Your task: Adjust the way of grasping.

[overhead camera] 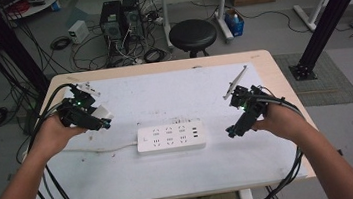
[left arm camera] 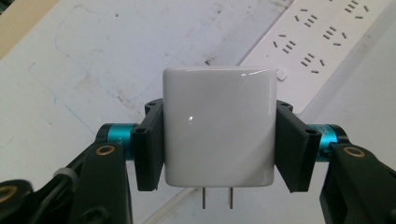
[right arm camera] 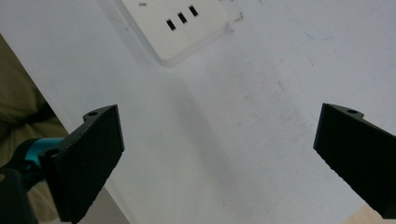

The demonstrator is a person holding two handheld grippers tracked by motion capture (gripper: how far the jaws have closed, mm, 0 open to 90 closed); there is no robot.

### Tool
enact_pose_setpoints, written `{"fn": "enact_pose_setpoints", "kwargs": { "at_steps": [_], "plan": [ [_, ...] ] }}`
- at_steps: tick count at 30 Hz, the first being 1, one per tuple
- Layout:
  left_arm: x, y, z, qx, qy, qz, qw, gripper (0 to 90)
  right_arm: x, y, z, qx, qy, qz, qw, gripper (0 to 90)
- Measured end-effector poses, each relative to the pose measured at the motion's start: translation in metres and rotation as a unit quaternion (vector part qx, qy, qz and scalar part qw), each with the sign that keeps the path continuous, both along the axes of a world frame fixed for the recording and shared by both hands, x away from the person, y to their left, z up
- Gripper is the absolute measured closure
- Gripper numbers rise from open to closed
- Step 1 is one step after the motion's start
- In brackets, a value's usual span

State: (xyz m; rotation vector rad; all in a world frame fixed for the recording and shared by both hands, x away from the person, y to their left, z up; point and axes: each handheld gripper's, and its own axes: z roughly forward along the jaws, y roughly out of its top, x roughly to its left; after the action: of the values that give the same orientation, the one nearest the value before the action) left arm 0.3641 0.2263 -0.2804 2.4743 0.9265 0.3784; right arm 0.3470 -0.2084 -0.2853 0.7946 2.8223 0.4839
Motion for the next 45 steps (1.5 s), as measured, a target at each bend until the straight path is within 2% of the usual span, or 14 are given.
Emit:
{"fn": "enact_pose_setpoints", "kwargs": {
  "at_steps": [13,20,23,26,27,28,29,31,32,34,35,36,42,45],
  "plan": [
    [-0.010,-0.016,0.007,-0.002,-0.022,-0.057,0.9981,42.5,0.001,0.029,0.010,0.067,0.007,-0.012,0.9977,1.0],
    [-0.014,-0.041,0.009,-0.010,-0.036,-0.106,0.9937,42.5,-0.001,0.034,0.008,0.142,0.041,-0.032,0.9884,1.0],
    [-0.015,-0.051,0.008,-0.012,-0.043,-0.130,0.9905,42.6,-0.001,0.034,0.006,0.175,0.056,-0.035,0.9824,1.0],
    [-0.019,-0.065,0.006,-0.011,-0.054,-0.168,0.9842,42.5,-0.001,0.035,0.004,0.209,0.077,-0.036,0.9742,1.0],
    [-0.019,-0.065,0.006,-0.011,-0.054,-0.168,0.9842,42.5,-0.001,0.035,0.004,0.209,0.077,-0.036,0.9742,1.0],
    [-0.019,-0.068,0.005,-0.012,-0.055,-0.175,0.9830,42.6,-0.001,0.036,0.002,0.238,0.092,-0.037,0.9662,1.0],
    [-0.020,-0.071,0.005,-0.012,-0.055,-0.180,0.9820,42.6,-0.001,0.037,0.002,0.252,0.100,-0.041,0.9616,1.0],
    [-0.021,-0.080,0.003,-0.019,-0.058,-0.202,0.9775,42.5,-0.001,0.040,0.002,0.274,0.112,-0.042,0.9542,1.0],
    [-0.021,-0.080,0.003,-0.019,-0.058,-0.202,0.9775,42.5,-0.001,0.040,0.002,0.274,0.112,-0.042,0.9542,1.0],
    [-0.022,-0.087,0.001,-0.022,-0.057,-0.215,0.9746,42.6,-0.002,0.043,0.001,0.289,0.123,-0.047,0.9481,1.0],
    [-0.023,-0.095,-0.001,-0.027,-0.057,-0.227,0.9718,42.5,-0.003,0.047,0.000,0.303,0.133,-0.051,0.9423,1.0],
    [-0.023,-0.095,-0.001,-0.027,-0.057,-0.227,0.9718,42.5,-0.003,0.049,0.000,0.309,0.138,-0.055,0.9394,1.0],
    [-0.025,-0.114,-0.004,-0.031,-0.058,-0.257,0.9641,42.6,-0.001,0.053,-0.006,0.323,0.157,-0.078,0.9300,1.1],
    [-0.026,-0.126,-0.005,-0.034,-0.057,-0.269,0.9608,42.6,0.001,0.055,-0.012,0.334,0.174,-0.089,0.9220,1.6]
  ]
}}
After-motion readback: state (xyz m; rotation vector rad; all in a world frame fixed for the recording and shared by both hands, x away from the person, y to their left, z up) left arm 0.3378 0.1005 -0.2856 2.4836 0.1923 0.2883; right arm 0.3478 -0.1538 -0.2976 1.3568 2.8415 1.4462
